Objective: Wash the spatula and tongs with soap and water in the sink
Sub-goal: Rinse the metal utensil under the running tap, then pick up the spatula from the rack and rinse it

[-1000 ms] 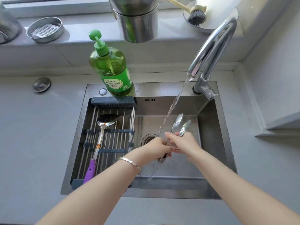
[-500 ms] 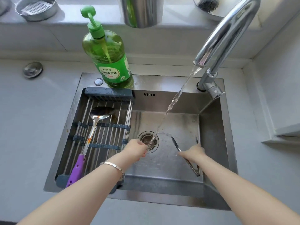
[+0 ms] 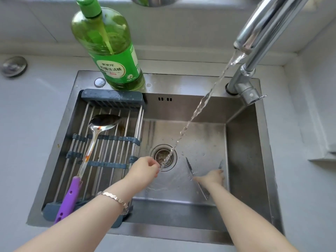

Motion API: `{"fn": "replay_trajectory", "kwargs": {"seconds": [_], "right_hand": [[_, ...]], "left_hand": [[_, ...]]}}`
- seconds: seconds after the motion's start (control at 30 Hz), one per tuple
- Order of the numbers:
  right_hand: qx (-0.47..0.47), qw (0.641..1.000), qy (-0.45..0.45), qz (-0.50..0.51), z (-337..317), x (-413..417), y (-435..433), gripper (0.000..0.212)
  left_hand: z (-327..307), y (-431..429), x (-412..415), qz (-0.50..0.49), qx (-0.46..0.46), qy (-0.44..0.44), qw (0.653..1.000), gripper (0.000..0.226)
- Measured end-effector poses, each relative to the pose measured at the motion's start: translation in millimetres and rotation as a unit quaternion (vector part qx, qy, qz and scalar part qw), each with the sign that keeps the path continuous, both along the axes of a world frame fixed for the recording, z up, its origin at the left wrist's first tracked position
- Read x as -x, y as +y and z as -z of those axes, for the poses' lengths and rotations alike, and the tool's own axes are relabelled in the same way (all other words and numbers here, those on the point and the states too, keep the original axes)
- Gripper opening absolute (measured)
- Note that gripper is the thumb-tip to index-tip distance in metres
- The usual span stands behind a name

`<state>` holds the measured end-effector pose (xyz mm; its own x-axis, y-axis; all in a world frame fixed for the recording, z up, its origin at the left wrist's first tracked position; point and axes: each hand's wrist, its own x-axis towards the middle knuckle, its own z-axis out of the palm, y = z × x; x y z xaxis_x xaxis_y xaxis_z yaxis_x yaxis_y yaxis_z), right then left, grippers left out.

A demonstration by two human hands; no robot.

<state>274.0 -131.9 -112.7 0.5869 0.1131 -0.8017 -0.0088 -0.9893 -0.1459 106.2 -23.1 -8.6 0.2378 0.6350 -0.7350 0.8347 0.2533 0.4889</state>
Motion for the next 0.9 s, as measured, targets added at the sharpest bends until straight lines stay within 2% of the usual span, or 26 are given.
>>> {"fn": "replay_trajectory", "kwargs": {"seconds": [0.1,0.2,0.27,0.33,0.37,0.43,0.5,0.53,0.6,0.67,0.77,0.9], "right_hand": [[-0.017,1.000,-0.011,-0.022,-12.2,-1.4,3.7,0.100],[-0.027,0.993,-0.011,-0.111,-31.5,0.2,7.5,0.065],[-0.046,0.987,-0.003,-0.153,-54.2,8.4,9.8,0.053],[-0.073,0.982,0.007,-0.174,-76.9,13.8,13.4,0.046],[-0.091,0.979,0.009,-0.181,-88.3,16.0,15.5,0.042],[-0.136,0.974,0.012,-0.179,-107.9,19.9,18.8,0.033],[-0.176,0.971,0.011,-0.160,-122.8,23.3,20.1,0.026],[-0.192,0.970,0.013,-0.146,-127.1,23.8,20.1,0.024],[-0.211,0.969,0.022,-0.128,-133.4,25.3,18.8,0.023],[-0.214,0.969,0.031,-0.123,-137.5,27.3,14.7,0.023],[-0.212,0.969,0.043,-0.120,-142.0,30.4,7.9,0.021],[-0.224,0.966,0.049,-0.120,-148.7,32.1,3.5,0.021]], "left_hand": [[-2.9,2.6,-3.8,0.020,0.005,-0.012,1.000,0.018],[-11.0,4.1,-2.3,0.045,-0.020,-0.013,0.999,0.013],[-22.2,5.8,11.5,0.037,-0.088,-0.002,0.995,0.017],[-32.8,12.3,32.0,-0.010,-0.178,0.011,0.984,0.033],[-38.2,17.0,44.1,-0.031,-0.225,0.032,0.973,0.041],[-42.3,28.7,68.6,-0.025,-0.271,0.130,0.953,0.054],[-42.1,40.7,90.0,0.001,-0.240,0.229,0.943,0.056],[-41.5,45.7,97.6,0.001,-0.203,0.245,0.948,0.052],[-37.7,52.1,108.3,-0.014,-0.129,0.215,0.968,0.037],[-34.5,52.6,113.9,-0.032,-0.098,0.171,0.980,0.029],[-33.5,51.4,116.7,-0.091,-0.129,0.158,0.975,0.027],[-55.7,43.1,120.0,-0.087,-0.208,0.129,0.966,0.027]]}}
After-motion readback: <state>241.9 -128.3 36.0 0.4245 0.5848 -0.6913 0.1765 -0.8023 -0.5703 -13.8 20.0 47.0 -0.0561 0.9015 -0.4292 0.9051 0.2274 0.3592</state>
